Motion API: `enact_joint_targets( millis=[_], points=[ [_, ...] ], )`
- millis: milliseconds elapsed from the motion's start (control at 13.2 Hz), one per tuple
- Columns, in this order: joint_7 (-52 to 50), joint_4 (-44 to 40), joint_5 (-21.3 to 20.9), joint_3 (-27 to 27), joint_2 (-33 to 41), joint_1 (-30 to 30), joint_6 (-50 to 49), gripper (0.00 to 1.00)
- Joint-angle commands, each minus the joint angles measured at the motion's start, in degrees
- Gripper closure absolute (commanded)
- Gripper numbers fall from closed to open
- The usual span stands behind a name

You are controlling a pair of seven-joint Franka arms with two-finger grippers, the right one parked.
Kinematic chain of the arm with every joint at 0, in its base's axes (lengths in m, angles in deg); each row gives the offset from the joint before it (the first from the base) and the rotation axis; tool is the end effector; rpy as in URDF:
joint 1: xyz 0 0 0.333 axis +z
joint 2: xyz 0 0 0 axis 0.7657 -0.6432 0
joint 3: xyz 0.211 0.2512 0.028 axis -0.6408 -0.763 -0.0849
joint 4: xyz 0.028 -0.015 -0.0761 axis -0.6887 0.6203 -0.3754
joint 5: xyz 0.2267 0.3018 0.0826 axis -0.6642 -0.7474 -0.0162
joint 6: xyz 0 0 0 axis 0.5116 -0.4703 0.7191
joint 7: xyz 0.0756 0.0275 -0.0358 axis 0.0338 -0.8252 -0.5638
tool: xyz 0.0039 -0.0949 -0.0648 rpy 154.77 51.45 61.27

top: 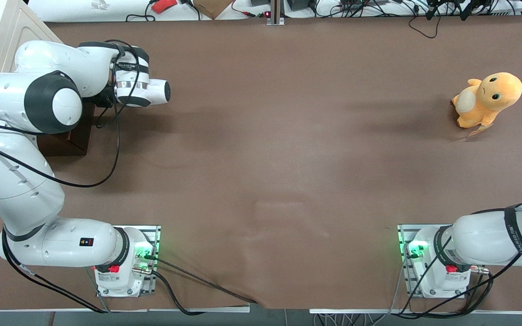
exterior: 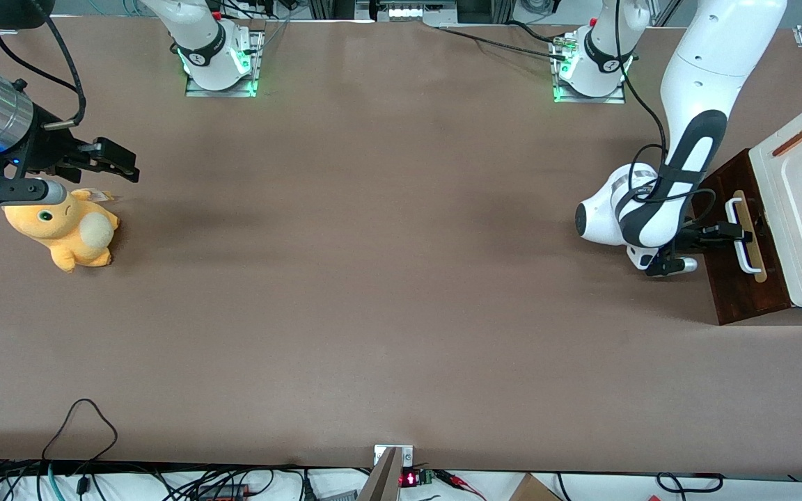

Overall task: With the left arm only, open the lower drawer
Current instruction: 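Close the left gripper around the white bar handle, then pull the handle with the left gripper, sliding the drawer out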

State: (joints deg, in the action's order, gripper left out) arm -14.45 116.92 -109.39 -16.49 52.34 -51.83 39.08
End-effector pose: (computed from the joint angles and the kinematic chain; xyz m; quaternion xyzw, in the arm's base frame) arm 0.5286 0.0426 0.1712 -0.7443 0.0729 0.0258 0.6634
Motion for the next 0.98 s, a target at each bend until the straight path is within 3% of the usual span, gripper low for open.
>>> enact_joint_targets(
  millis=[0, 227, 379, 909],
  points=[
    [2.3, 0.9, -1.4, -0.3, 1.9, 0.0, 0.2, 0.32],
    [2.2, 1.1, -1.4, -0.3, 1.8, 0.1, 0.3, 0.48],
    [2.2, 1.1, -1.4, -0.3, 1.8, 0.1, 0.3, 0.50],
    [1.7, 1.1, -1.3, -0.3, 2.2, 0.1, 0.2, 0.86]
  ],
)
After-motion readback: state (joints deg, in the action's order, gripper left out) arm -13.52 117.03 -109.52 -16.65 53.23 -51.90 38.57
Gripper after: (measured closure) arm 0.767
